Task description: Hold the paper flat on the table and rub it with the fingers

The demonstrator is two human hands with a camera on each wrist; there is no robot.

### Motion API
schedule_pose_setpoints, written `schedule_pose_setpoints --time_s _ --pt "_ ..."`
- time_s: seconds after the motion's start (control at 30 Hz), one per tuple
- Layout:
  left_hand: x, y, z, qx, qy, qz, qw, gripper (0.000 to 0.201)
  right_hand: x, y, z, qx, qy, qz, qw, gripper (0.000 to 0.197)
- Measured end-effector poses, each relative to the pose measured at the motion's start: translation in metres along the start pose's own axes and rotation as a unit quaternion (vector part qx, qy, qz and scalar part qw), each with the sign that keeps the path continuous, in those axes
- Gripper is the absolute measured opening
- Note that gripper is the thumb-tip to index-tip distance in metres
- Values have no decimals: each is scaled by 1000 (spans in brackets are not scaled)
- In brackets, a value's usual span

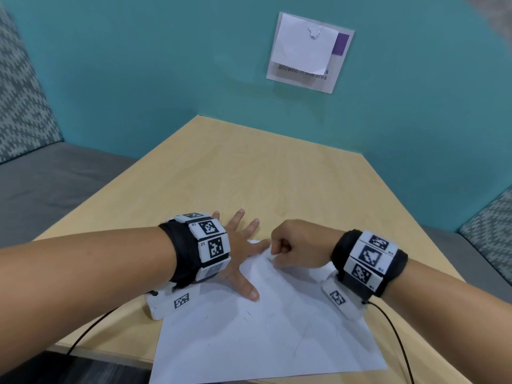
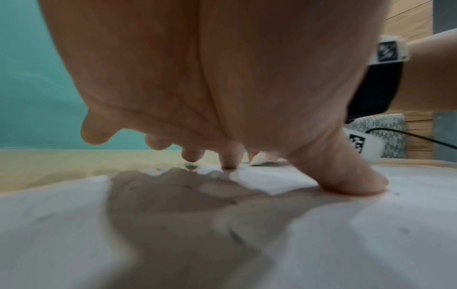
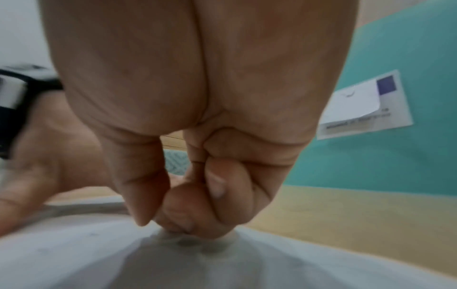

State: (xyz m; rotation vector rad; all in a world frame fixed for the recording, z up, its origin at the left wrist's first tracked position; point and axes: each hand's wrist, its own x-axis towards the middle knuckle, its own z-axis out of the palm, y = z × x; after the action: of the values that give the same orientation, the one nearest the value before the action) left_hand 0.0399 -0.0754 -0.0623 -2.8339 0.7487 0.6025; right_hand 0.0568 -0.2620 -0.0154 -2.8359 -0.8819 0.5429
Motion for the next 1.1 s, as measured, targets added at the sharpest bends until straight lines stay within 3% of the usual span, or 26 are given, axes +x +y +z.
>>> schedule_pose_setpoints --time_s 0.2,0.33,0.47,0.63,0.77,0.93,1.1 --pt "-2 -1 -1 -1 -3 6 1000 116 -1 -5 6 -10 -17 -25 999 12" --pt "-1 -2 2 0 2 5 1000 118 4 9 -4 -11 19 17 1000 8" --pt "-4 0 -2 8 -8 3 1000 115 -3 -2 9 -8 -10 -22 1000 14" --pt "-3 0 -1 6 -4 0 1000 117 1 11 -4 -3 19 21 1000 13" --pt "-5 2 -2 3 -3 1 1000 116 -9 -8 13 1 -31 -38 999 20" --pt "-2 0 1 5 -1 2 1000 118 1 16 -4 -9 25 26 999 15" --pt "-3 -1 -1 0 -5 3 1000 119 3 18 -1 -2 18 28 999 9"
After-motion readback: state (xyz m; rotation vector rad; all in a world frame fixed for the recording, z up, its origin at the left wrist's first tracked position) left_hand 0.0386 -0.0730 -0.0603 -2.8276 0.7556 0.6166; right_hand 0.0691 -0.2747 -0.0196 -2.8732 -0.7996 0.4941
